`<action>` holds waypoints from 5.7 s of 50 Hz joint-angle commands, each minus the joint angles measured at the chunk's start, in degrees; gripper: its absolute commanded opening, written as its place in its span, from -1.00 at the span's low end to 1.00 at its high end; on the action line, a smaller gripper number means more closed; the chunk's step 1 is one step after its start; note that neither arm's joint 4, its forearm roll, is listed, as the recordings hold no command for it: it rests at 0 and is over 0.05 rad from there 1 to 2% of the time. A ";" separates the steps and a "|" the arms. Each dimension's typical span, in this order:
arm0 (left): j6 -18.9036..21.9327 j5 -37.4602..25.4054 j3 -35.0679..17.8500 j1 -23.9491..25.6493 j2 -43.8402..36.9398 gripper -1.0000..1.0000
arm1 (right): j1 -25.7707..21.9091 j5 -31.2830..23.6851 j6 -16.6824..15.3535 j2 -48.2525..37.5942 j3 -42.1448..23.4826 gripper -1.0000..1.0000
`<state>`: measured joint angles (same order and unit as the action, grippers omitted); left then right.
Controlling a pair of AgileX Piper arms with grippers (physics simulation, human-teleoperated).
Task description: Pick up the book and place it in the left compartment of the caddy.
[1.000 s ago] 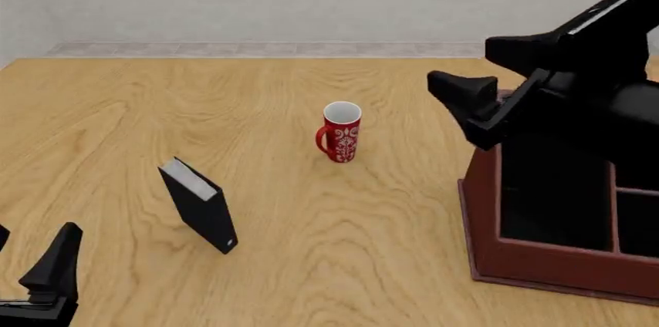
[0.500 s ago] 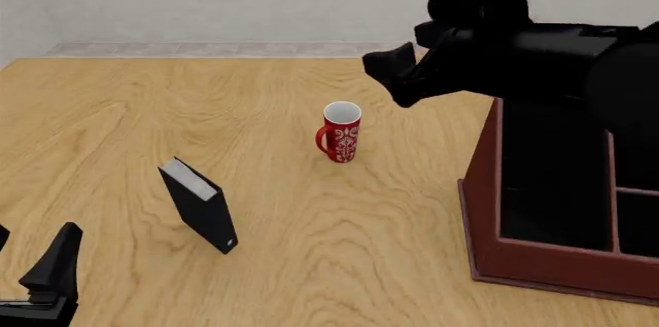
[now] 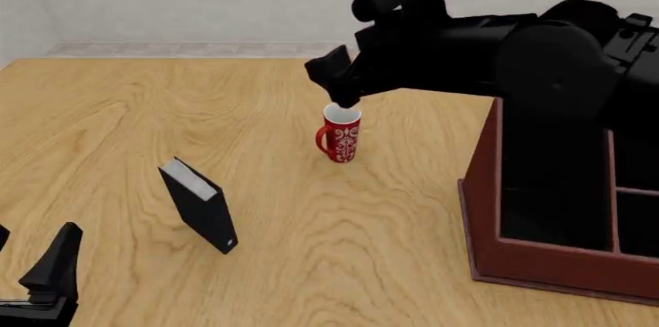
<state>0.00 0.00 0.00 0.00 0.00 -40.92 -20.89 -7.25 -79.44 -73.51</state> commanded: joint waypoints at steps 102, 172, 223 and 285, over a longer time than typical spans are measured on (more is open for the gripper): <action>0.00 0.00 0.00 0.00 0.00 1.00 | -14.78 1.45 5.81 -25.88 -19.27 1.00; 0.00 0.00 0.00 0.00 0.00 1.00 | -15.03 4.30 10.47 -34.06 -17.68 1.00; 0.00 0.00 0.00 0.00 0.00 1.00 | -14.79 6.66 12.31 -38.51 -15.86 1.00; 0.00 0.00 0.00 0.00 0.00 1.00 | -12.22 11.64 8.64 -35.21 -11.06 -1.00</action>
<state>0.00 0.00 0.00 0.00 0.00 -53.12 -9.67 1.47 -117.18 -84.97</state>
